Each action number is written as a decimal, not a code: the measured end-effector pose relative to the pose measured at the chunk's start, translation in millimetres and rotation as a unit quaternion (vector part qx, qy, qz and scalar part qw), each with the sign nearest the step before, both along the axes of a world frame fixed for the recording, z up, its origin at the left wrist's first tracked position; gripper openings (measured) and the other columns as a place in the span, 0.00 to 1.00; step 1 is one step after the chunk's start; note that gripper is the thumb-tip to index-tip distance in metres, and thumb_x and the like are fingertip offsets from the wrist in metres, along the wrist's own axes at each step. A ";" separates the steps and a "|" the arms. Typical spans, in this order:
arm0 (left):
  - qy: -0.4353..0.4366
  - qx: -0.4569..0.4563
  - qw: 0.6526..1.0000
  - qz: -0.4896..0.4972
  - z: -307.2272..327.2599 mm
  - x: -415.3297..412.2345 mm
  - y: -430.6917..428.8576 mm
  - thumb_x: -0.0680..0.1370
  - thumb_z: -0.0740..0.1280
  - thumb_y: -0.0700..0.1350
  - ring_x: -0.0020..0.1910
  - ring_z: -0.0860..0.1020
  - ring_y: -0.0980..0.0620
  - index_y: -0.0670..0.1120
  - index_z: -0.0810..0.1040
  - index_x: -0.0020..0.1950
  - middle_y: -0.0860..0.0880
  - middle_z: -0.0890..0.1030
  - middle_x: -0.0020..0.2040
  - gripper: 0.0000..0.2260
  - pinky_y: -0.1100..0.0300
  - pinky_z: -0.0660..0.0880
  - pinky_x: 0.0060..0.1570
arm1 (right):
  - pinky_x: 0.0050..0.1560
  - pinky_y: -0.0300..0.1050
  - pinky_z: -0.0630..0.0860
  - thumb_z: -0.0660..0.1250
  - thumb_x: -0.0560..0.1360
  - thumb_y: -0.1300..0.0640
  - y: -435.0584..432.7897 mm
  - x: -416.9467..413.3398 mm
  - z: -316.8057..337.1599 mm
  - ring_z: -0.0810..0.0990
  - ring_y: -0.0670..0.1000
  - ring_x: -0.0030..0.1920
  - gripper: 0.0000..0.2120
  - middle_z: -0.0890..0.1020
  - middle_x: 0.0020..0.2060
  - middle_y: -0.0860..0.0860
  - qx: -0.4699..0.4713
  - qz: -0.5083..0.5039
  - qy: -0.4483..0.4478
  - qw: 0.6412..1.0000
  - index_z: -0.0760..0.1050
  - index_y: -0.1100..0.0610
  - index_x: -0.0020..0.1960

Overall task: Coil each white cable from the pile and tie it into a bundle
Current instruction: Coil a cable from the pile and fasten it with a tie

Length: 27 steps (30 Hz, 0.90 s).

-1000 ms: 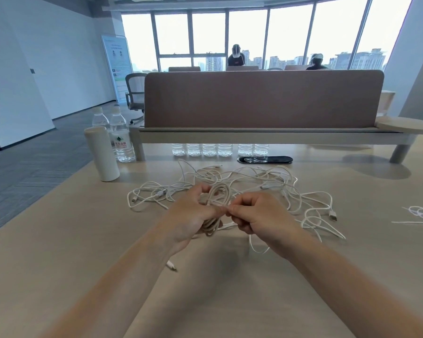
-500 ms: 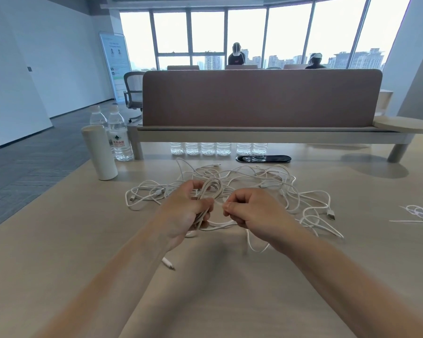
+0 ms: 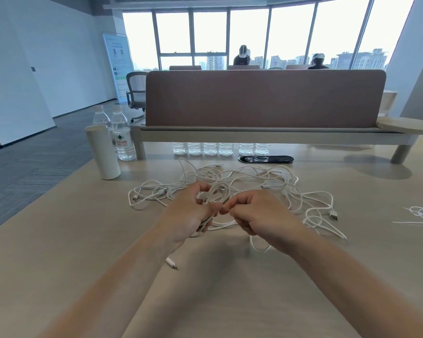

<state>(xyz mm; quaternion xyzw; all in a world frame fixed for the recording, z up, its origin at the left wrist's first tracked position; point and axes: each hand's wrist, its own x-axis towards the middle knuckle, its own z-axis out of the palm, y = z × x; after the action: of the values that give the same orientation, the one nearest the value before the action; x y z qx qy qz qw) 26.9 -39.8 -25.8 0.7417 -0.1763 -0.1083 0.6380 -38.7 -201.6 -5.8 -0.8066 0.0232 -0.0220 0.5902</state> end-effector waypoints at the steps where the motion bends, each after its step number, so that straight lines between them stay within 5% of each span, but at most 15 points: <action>1: 0.001 0.002 1.000 0.001 -0.5 0.8 0.4 0.78 0.72 0.39 0.28 0.73 0.52 0.51 0.76 0.58 0.37 0.84 0.43 0.12 0.55 0.72 0.33 | 0.26 0.38 0.60 0.61 0.73 0.70 0.9 0.1 0.5 0.62 0.48 0.23 0.12 0.68 0.21 0.50 -0.011 -0.004 0.001 1.000 0.83 0.62 0.44; 5: -0.019 0.021 1.000 -0.002 2.2 -0.5 -0.2 0.76 0.74 0.41 0.27 0.72 0.52 0.49 0.77 0.59 0.40 0.84 0.41 0.14 0.58 0.70 0.31 | 0.26 0.38 0.62 0.62 0.73 0.68 1.0 -0.1 2.3 0.64 0.47 0.22 0.13 0.70 0.21 0.50 -0.045 -0.012 0.002 0.999 0.84 0.57 0.42; 9: -0.040 0.061 0.997 -0.001 6.4 0.9 1.7 0.69 0.74 0.47 0.27 0.71 0.50 0.44 0.79 0.49 0.44 0.79 0.33 0.12 0.58 0.68 0.30 | 0.28 0.38 0.63 0.63 0.74 0.67 1.7 -0.1 2.8 0.65 0.46 0.23 0.11 0.71 0.21 0.48 -0.062 0.005 0.000 0.998 0.84 0.59 0.44; 14: -0.049 0.085 0.995 0.008 9.2 0.2 4.6 0.77 0.72 0.38 0.26 0.75 0.51 0.42 0.75 0.50 0.48 0.83 0.33 0.07 0.62 0.70 0.26 | 0.34 0.46 0.67 0.63 0.74 0.65 1.5 2.0 -1.9 0.69 0.49 0.26 0.09 0.76 0.26 0.52 -0.049 0.018 0.012 0.999 0.82 0.58 0.41; 19: -0.077 0.108 0.991 0.015 11.1 -2.2 0.9 0.77 0.73 0.40 0.25 0.75 0.56 0.46 0.76 0.50 0.49 0.81 0.34 0.07 0.65 0.70 0.26 | 0.38 0.48 0.71 0.66 0.74 0.60 2.9 1.4 -3.0 0.74 0.48 0.27 0.07 0.80 0.26 0.52 -0.078 0.022 -0.009 0.997 0.80 0.63 0.42; 27: -0.034 0.024 0.998 0.055 4.9 4.2 1.5 0.78 0.68 0.35 0.27 0.72 0.51 0.44 0.78 0.51 0.48 0.80 0.33 0.06 0.62 0.68 0.27 | 0.37 0.49 0.66 0.68 0.75 0.62 6.4 7.2 0.3 0.68 0.49 0.26 0.09 0.73 0.22 0.47 -0.066 -0.002 -0.011 0.998 0.79 0.57 0.37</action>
<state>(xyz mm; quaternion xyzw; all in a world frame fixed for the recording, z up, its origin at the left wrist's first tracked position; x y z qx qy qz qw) 31.1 -38.3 -20.9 0.7687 -0.1538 -0.0521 0.6187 -31.5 -195.2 -5.5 -0.8435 0.0171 -0.0336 0.5357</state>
